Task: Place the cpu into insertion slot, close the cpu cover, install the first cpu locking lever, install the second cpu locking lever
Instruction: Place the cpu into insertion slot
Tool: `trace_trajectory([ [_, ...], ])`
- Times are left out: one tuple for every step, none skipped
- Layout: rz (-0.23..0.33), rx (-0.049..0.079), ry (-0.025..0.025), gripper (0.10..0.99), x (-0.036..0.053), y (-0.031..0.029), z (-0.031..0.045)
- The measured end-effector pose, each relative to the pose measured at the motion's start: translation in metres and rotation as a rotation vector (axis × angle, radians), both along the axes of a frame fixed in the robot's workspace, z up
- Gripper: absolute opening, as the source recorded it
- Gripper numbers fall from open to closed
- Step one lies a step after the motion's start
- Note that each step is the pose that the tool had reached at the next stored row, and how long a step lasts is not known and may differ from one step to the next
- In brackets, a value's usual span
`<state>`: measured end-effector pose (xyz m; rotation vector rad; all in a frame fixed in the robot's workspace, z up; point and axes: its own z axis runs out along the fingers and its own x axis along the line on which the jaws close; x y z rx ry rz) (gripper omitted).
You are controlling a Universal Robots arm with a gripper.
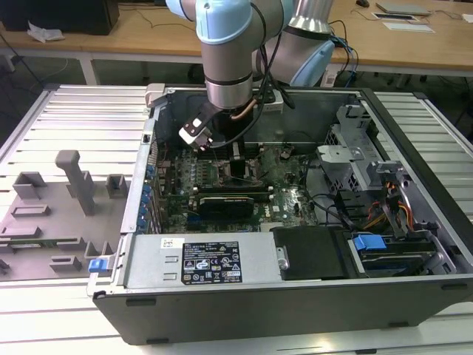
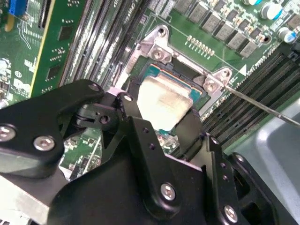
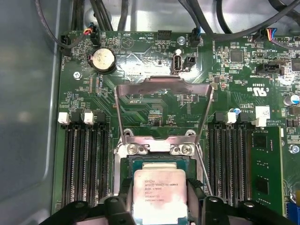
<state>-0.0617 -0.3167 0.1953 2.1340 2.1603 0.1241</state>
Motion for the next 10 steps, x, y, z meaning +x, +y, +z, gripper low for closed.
trace_trajectory([
  [0.000, 0.000, 0.0002, 0.620, 0.0000, 0.0000, 0.0001],
  [0.000, -0.001, 0.0006, 0.620, -0.0001, -0.0001, 0.0002],
  [0.000, -0.001, 0.0008, 0.620, -0.0001, -0.0001, 0.0007],
  [0.000, -0.001, 0.0007, 0.620, -0.0001, -0.0001, 0.0041],
  [0.000, -0.001, 0.0006, 0.620, -0.0001, -0.0001, 0.0086],
  [0.000, -0.001, 0.0006, 0.620, -0.0001, -0.0001, 0.0123],
  [0.000, -0.001, 0.0006, 0.620, -0.0001, -0.0001, 0.0142],
  [0.000, -0.001, 0.0005, 0.620, -0.0001, -0.0001, 0.0161],
  [0.000, -0.001, 0.0004, 0.620, 0.0000, 0.0000, 0.0180],
  [0.000, -0.001, 0.0006, 0.620, -0.0001, -0.0001, 0.0183],
])
